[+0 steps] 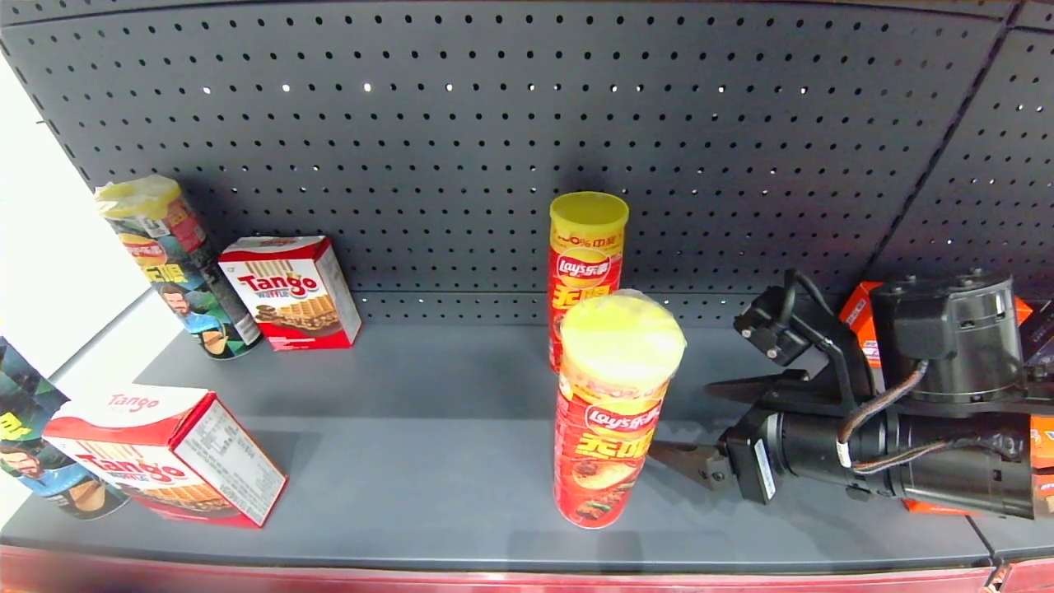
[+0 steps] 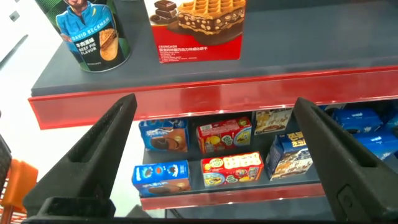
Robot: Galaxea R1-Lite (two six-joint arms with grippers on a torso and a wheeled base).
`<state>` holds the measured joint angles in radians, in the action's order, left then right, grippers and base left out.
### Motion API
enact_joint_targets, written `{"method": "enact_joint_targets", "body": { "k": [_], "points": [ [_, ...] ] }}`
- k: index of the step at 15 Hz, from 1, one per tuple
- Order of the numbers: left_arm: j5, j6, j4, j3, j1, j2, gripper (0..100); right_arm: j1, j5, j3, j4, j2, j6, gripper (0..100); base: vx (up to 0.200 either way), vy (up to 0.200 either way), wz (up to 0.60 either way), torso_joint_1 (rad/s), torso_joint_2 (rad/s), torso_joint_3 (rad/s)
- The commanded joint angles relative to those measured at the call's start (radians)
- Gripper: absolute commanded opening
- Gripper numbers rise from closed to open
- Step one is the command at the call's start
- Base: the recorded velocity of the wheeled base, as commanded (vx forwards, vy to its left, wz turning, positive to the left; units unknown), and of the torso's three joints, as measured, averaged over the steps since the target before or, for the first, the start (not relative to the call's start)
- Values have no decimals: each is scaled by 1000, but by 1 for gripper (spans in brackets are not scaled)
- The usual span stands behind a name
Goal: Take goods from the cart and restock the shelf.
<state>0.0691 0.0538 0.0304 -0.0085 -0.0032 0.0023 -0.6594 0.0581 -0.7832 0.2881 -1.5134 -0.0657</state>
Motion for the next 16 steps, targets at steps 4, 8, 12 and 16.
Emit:
{"method": "enact_joint_targets", "body": {
  "k": [4, 8, 12, 16],
  "points": [
    [0, -2, -1, 1, 0, 2, 100, -20, 0, -1, 0, -4, 0, 100, 0, 0, 0, 0, 0, 0],
    [0, 0, -1, -1, 0, 2, 100, -32, 0, -1, 2, -5, 0, 100, 0, 0, 0, 0, 0, 0],
    [0, 0, 0, 1, 0, 2, 100, -3, 0, 9, 3, 16, 1, 100, 0, 0, 0, 0, 0, 0],
    [3, 0, 0, -1, 0, 2, 100, 116, -1, 16, 6, 114, 3, 100, 0, 0, 0, 0, 0, 0]
  ]
}}
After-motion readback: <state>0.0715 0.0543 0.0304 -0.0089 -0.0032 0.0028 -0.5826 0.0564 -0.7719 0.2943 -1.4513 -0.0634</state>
